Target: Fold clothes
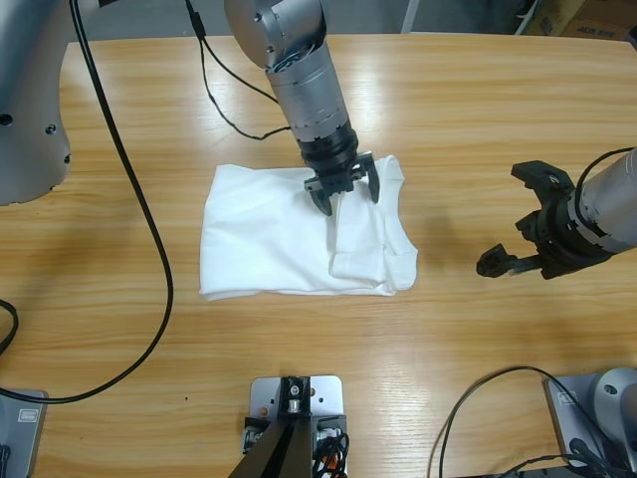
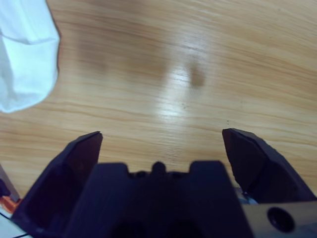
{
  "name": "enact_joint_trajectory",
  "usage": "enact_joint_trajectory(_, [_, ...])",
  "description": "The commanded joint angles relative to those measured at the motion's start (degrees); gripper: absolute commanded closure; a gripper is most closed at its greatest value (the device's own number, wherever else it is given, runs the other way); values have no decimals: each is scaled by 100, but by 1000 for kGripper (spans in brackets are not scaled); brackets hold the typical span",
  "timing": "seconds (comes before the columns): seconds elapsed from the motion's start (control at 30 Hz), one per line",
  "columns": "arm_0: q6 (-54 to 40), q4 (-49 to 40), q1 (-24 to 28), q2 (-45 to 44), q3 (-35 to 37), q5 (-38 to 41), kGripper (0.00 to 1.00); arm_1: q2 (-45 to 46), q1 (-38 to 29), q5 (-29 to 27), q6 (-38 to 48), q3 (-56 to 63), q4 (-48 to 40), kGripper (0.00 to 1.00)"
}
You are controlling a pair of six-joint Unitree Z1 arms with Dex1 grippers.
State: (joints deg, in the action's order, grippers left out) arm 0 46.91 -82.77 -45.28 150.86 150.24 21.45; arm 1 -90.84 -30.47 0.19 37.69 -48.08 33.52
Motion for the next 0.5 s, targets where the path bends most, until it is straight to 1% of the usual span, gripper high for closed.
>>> enact_joint_trajectory(0.03, [13,964,17,-180,3468,-122,27,16,50,95,-36,153,-113,0])
enact_joint_trajectory(0.13, [-161,948,167,-496,3459,-31,27,128,50,60,-238,18,-114,0])
enact_joint_trajectory(0.2, [-304,604,248,-674,3459,-33,27,232,50,25,-340,-130,-26,0])
enact_joint_trajectory(0.27, [-411,409,262,-788,3459,-27,27,239,50,-1,-403,-285,107,0])
enact_joint_trajectory(0.37, [-416,374,246,-878,3459,-27,27,271,-19,-15,-512,-408,237,0])
enact_joint_trajectory(0.4, [-509,135,274,-936,3457,-59,27,278,-161,-59,-739,-576,341,0])
enact_joint_trajectory(0.43, [-729,-491,367,-1010,3450,-110,27,271,-395,-49,-1155,-759,322,0])
enact_joint_trajectory(0.47, [-998,-1078,458,-1069,3440,-215,27,195,-745,-3,-1943,-979,197,0])
enact_joint_trajectory(0.5, [-1388,-1270,552,-1391,2867,-368,27,109,-966,-10,-2553,-1114,102,0])
